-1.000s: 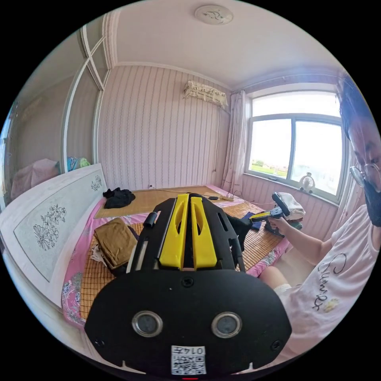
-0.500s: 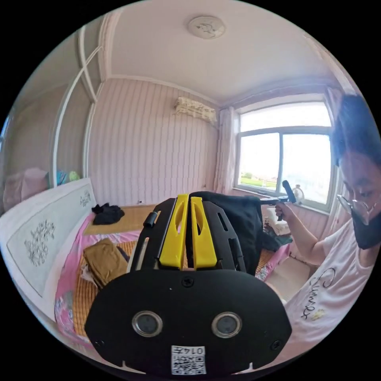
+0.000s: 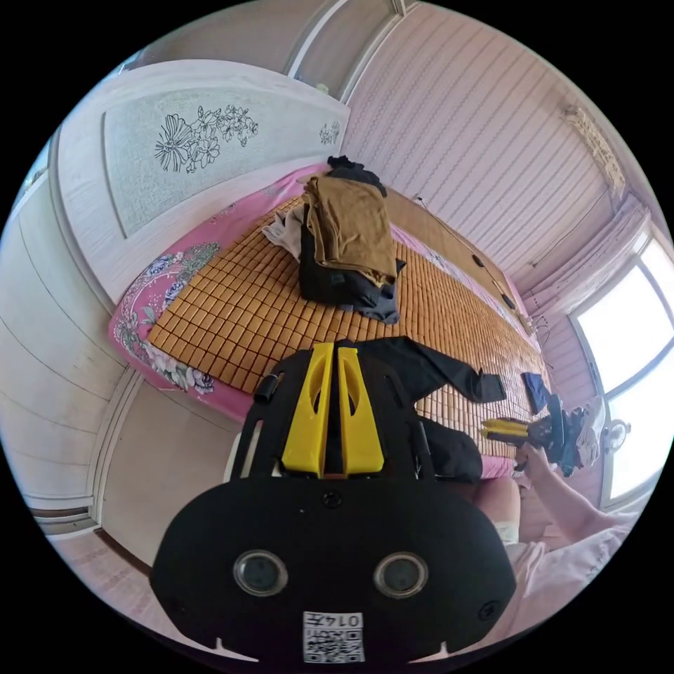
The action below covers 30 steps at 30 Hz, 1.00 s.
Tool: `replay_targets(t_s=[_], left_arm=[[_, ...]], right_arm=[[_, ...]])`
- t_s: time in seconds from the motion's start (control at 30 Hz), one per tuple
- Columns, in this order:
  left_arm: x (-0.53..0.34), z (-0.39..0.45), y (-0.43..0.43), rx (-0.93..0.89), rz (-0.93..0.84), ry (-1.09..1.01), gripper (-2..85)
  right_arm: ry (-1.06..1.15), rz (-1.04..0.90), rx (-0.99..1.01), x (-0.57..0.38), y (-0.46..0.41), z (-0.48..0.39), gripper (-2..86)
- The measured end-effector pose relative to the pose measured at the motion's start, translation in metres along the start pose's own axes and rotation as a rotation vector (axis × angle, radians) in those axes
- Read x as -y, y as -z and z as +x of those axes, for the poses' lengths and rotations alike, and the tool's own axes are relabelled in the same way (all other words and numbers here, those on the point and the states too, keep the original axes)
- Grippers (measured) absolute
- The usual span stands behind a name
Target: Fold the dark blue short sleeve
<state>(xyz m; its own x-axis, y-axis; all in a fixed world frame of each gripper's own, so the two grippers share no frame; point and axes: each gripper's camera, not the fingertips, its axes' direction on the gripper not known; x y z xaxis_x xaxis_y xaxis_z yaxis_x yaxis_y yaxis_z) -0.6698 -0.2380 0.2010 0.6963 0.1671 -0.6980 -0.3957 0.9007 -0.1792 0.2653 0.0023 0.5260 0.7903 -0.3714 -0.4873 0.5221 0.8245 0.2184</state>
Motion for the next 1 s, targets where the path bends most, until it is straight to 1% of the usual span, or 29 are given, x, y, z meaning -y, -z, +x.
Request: replay_targets(t_s=[0.1, 0.13, 0.17, 0.2, 0.23, 0.27, 0.33, 0.4, 0.43, 0.5, 0.53, 0.57, 0.6, 0.63, 0.7, 0.73, 0.8, 0.87, 0.9, 0.93, 1.0], left_arm=[[0.003, -0.005, -0.008, -0.018, 0.014, -0.001, -1.0], [0.005, -0.007, -0.009, -0.019, 0.016, 0.001, -1.0], [0.009, -0.008, -0.011, -0.016, 0.020, 0.003, -1.0], [0.013, -0.010, -0.012, -0.010, 0.021, 0.002, -1.0], [0.016, -0.010, -0.013, -0.007, 0.021, 0.002, -1.0], [0.020, -0.010, -0.013, -0.001, 0.026, 0.003, -1.0], [0.026, -0.007, -0.010, -0.006, 0.047, -0.002, -1.0], [0.033, 0.003, 0.001, -0.051, 0.095, -0.034, -1.0], [0.035, 0.007, 0.004, -0.068, 0.106, -0.050, -1.0], [0.045, 0.030, 0.016, -0.135, 0.123, -0.143, -1.0], [0.048, 0.037, 0.019, -0.144, 0.123, -0.172, -1.0], [0.054, 0.054, 0.024, -0.158, 0.124, -0.233, -1.0], [0.060, 0.072, 0.030, -0.181, 0.134, -0.298, -1.0], [0.063, 0.081, 0.032, -0.200, 0.144, -0.329, -1.0], [0.077, 0.116, 0.043, -0.298, 0.191, -0.422, -1.0], [0.080, 0.123, 0.045, -0.322, 0.201, -0.437, -1.0], [0.094, 0.152, 0.047, -0.435, 0.229, -0.480, -1.0], [0.101, 0.168, 0.044, -0.517, 0.237, -0.492, -1.0], [0.104, 0.176, 0.040, -0.545, 0.235, -0.503, -1.0], [0.105, 0.179, 0.037, -0.548, 0.232, -0.506, -1.0], [0.106, 0.184, 0.023, -0.542, 0.210, -0.510, -1.0]], right_arm=[[-0.041, -0.109, -0.125, -0.049, -0.037, -0.006, 15.5], [-0.039, -0.087, -0.141, -0.057, -0.040, -0.007, 15.2], [-0.060, 0.004, -0.193, -0.071, -0.037, -0.010, 12.7], [-0.097, 0.007, -0.243, -0.077, -0.041, -0.010, 8.1], [-0.116, -0.026, -0.256, -0.077, -0.045, -0.009, 5.7], [-0.151, -0.091, -0.240, -0.076, -0.053, -0.004, 1.0], [-0.222, -0.069, -0.150, -0.079, -0.049, 0.005, 0.0], [-0.312, 0.007, 0.032, -0.097, -0.032, 0.025, -0.6], [-0.334, 0.040, 0.082, -0.104, -0.026, 0.031, -0.6], [-0.431, 0.228, 0.226, -0.141, 0.012, 0.056, -0.8], [-0.449, 0.284, 0.243, -0.152, 0.024, 0.061, -0.8], [-0.476, 0.385, 0.238, -0.173, 0.050, 0.071, -0.7], [-0.492, 0.481, 0.196, -0.194, 0.080, 0.079, -0.7], [-0.495, 0.528, 0.173, -0.204, 0.097, 0.083, -0.7], [-0.473, 0.707, 0.065, -0.240, 0.170, 0.094, -0.4], [-0.460, 0.747, 0.030, -0.248, 0.189, 0.095, -0.3], [-0.425, 0.855, -0.142, -0.276, 0.257, 0.086, 0.0], [-0.427, 0.879, -0.273, -0.291, 0.293, 0.076, 0.1], [-0.443, 0.871, -0.348, -0.299, 0.308, 0.071, 0.1], [-0.453, 0.856, -0.380, -0.301, 0.312, 0.069, 0.1], [-0.496, 0.733, -0.468, -0.303, 0.307, 0.070, 0.0]])
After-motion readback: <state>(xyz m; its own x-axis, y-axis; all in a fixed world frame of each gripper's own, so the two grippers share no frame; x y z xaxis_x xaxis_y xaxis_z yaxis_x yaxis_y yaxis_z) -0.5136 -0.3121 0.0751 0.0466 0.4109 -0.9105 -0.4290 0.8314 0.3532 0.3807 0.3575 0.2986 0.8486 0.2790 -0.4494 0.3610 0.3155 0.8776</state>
